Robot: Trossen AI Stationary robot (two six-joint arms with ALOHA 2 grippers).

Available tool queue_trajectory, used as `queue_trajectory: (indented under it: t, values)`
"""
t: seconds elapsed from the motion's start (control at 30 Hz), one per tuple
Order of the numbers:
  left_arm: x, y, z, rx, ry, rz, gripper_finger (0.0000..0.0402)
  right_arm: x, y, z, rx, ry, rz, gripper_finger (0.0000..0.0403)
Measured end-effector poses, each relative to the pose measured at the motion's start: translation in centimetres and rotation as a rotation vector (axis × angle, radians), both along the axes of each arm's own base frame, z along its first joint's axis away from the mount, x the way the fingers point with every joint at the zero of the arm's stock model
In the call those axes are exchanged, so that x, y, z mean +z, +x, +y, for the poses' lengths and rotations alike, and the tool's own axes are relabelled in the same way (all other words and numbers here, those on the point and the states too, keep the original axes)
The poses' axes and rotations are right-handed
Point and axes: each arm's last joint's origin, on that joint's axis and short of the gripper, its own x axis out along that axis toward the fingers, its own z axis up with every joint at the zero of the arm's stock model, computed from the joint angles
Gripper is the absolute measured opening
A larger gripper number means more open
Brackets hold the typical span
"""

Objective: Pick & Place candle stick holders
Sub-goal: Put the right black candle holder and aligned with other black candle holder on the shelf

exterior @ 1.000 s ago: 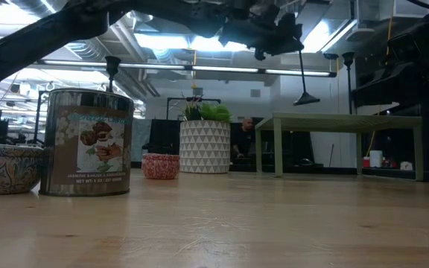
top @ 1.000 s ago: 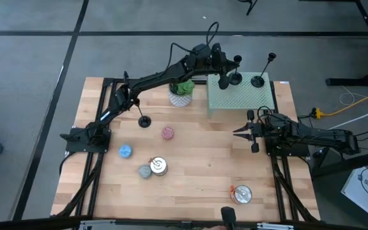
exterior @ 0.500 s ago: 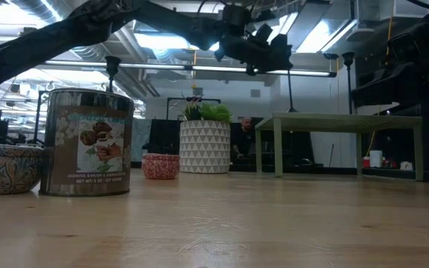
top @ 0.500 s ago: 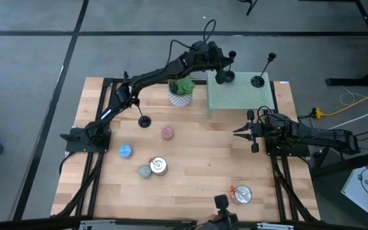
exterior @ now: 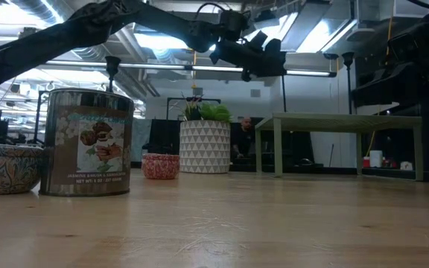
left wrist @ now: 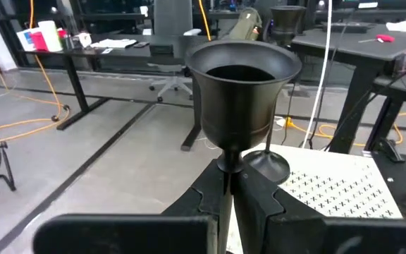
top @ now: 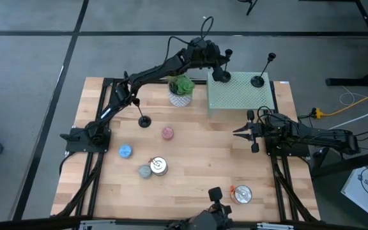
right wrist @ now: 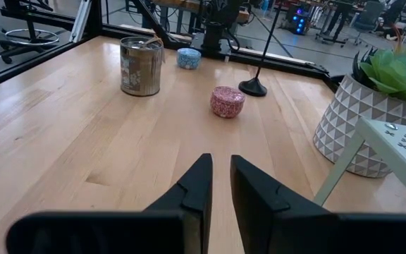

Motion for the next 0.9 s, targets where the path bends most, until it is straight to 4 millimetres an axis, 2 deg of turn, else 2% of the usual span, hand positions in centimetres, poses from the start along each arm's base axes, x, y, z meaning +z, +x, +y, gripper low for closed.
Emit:
queue_trajectory:
  t: [0.17,0.4,0.67,0.9]
  values:
    - [0.4,-0.2,-0.1,-0.027,-0.01,-0.001,0.0013,0.0,0.0,0.0,-0.001,0.0,0.0,0.0054]
    - [2.1,-0.9,-1.2,-0.063,-0.01,0.017,0.0013,0.0,0.0,0.0,-0.001,0.0,0.0,0.0054]
    - [1.5,-1.1,-1.1,-0.007,0.008,0.099,0.0013,0.0,0.0,0.0,-0.001,0.0,0.0,0.0054]
    - [1.5,-1.0,-1.3,-0.017,0.018,0.103,0.0019,0.0,0.0,0.0,0.0,0.0,0.0,0.0054]
